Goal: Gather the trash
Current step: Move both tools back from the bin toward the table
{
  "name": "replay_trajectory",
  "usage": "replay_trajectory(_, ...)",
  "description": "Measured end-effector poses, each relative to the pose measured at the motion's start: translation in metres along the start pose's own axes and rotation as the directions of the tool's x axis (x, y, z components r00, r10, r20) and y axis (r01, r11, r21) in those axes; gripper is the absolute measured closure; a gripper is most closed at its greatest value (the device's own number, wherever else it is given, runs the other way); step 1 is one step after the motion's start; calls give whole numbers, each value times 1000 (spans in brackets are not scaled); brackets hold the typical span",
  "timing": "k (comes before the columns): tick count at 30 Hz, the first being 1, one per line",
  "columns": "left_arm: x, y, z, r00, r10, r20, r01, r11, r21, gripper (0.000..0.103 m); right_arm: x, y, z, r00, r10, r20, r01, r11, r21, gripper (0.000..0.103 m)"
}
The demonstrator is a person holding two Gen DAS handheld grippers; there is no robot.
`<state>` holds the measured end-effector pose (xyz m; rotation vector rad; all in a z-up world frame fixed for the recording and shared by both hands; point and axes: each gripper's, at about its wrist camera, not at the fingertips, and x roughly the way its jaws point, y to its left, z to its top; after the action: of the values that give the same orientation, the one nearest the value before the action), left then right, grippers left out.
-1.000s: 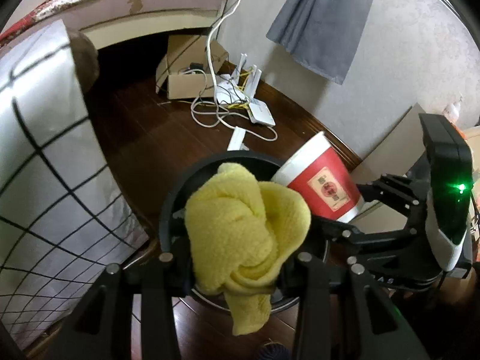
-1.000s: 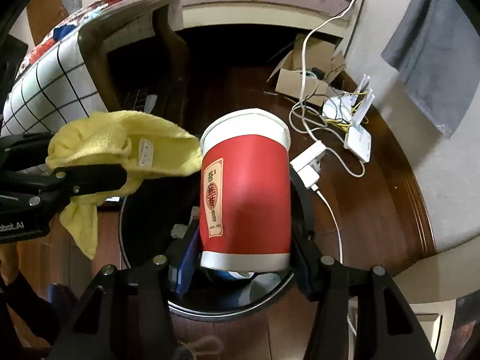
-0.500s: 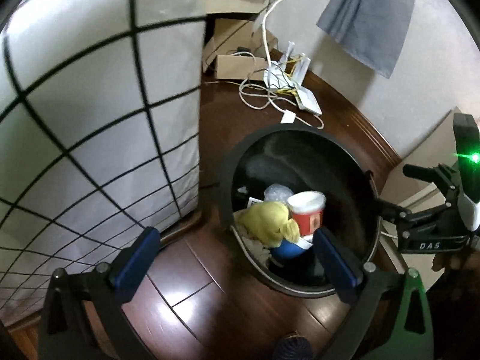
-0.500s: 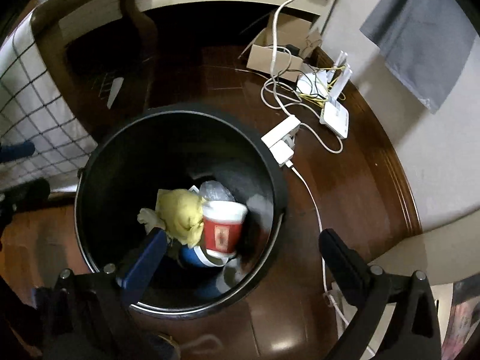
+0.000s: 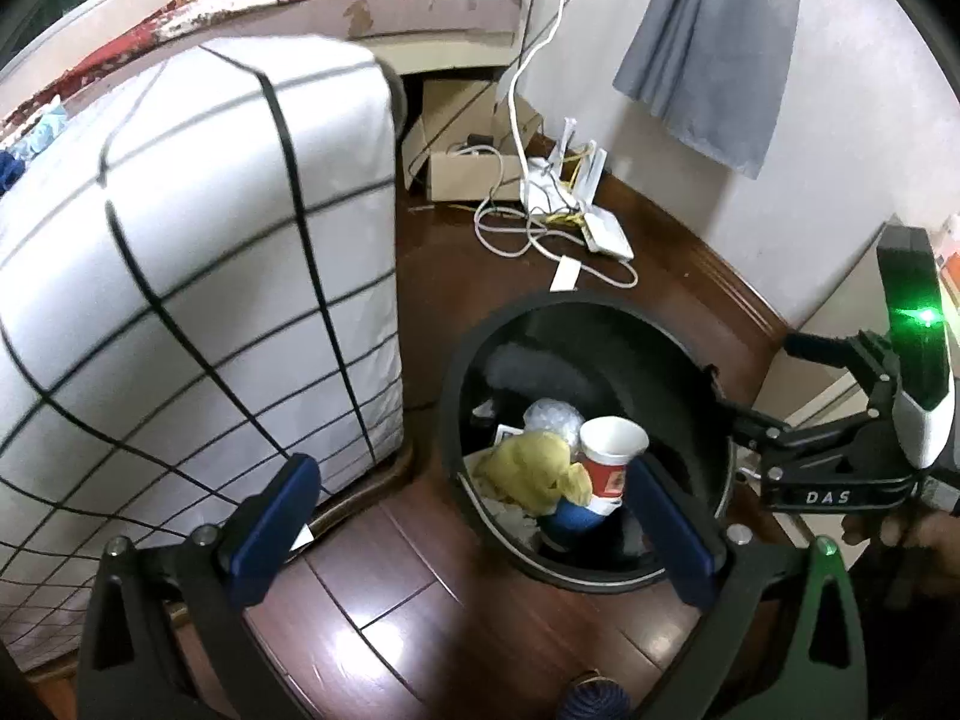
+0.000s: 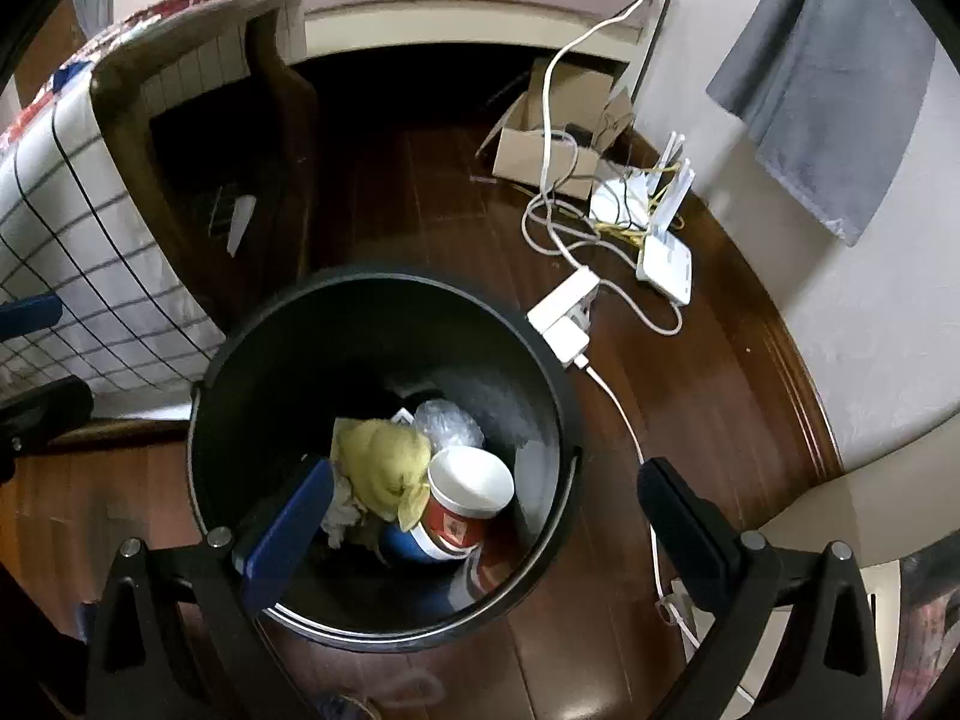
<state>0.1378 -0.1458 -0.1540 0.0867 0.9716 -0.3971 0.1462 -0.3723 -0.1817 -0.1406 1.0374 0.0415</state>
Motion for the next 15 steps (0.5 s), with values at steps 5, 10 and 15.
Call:
replay_trajectory(5,-17,1,2,999,4,32,-4,1000,1,1,-16,1,0,999,-6,41,5,1000,14,1)
replay_trajectory(10,-33,3,2,998,4,65,-4,1000,-1,1,-33,0,-1,997,0,83,-3,999,35,1)
replay_trajectory(15,-46,8,4,996,11,92,-10,1000,-14,1,-47,1,0,992,12,126,-20,998,64,1)
